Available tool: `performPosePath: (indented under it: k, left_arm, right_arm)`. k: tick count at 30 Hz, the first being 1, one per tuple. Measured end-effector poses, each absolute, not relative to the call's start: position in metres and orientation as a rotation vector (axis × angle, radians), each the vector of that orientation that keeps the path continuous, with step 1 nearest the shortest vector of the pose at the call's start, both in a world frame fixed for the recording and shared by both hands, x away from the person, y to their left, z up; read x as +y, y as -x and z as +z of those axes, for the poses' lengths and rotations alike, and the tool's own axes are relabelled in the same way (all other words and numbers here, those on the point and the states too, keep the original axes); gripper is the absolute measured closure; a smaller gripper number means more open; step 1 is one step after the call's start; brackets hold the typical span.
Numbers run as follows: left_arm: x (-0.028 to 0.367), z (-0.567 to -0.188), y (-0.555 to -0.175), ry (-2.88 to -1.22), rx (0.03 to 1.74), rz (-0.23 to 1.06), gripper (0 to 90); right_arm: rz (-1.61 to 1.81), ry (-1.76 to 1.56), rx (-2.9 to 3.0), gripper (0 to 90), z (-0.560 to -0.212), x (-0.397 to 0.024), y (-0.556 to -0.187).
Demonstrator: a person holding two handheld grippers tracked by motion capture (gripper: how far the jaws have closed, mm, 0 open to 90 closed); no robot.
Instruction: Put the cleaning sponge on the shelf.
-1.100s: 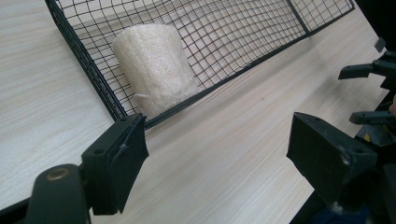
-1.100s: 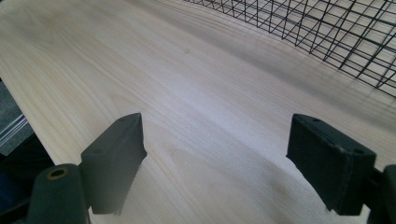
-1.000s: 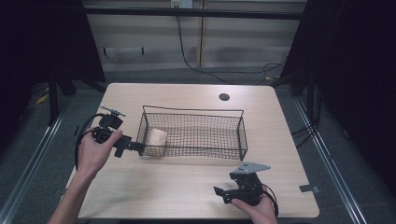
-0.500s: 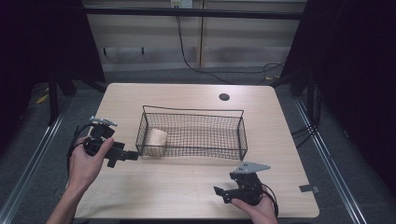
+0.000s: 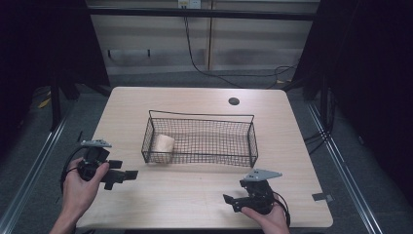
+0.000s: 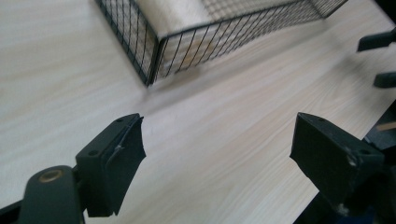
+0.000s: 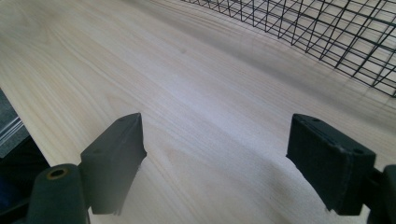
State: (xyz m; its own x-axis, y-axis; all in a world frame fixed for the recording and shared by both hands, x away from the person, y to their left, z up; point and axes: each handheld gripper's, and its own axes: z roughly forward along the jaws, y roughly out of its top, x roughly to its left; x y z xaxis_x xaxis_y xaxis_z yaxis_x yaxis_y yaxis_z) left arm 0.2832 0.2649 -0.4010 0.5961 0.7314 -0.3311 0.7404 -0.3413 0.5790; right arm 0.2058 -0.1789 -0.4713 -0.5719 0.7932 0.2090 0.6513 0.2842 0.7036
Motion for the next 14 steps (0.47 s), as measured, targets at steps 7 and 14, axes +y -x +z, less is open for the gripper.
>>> performPosePath:
  k: [7,14]
  left_arm:
    - [0.273,-0.422,-0.262,-2.106,1.177,-0.024,17.0]
    - [0.279,-0.446,-0.244,-2.117,1.178,-0.01,17.0]
  right_arm:
    - [1.143,-1.35,2.358,18.6,-0.471,-0.18,-0.206]
    - [1.133,-1.35,2.35,18.7,-0.471,-0.18,-0.206]
